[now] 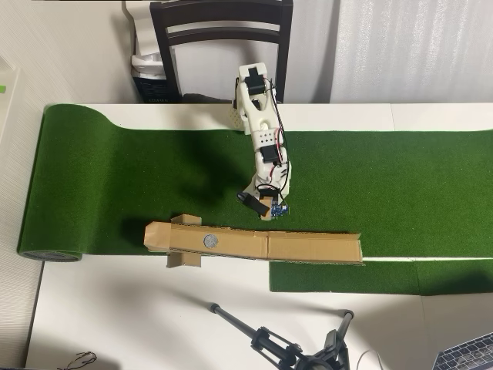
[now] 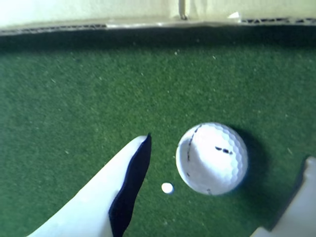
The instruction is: Pick up the golf ball and place it on the gray mark at the back.
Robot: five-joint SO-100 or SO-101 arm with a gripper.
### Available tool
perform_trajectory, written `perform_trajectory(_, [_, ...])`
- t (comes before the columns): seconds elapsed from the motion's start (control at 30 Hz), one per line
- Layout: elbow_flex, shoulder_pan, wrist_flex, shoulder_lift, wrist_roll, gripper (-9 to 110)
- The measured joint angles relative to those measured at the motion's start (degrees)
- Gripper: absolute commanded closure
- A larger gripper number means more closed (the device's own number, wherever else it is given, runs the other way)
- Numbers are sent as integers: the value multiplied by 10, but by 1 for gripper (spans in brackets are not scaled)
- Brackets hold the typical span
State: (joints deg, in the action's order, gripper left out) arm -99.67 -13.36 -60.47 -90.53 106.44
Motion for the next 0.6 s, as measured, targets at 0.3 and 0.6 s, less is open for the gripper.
perform_trajectory(0.3, [3, -6, 0, 33, 0, 54])
perform_trajectory(0.6, [3, -14, 0, 54, -19, 54])
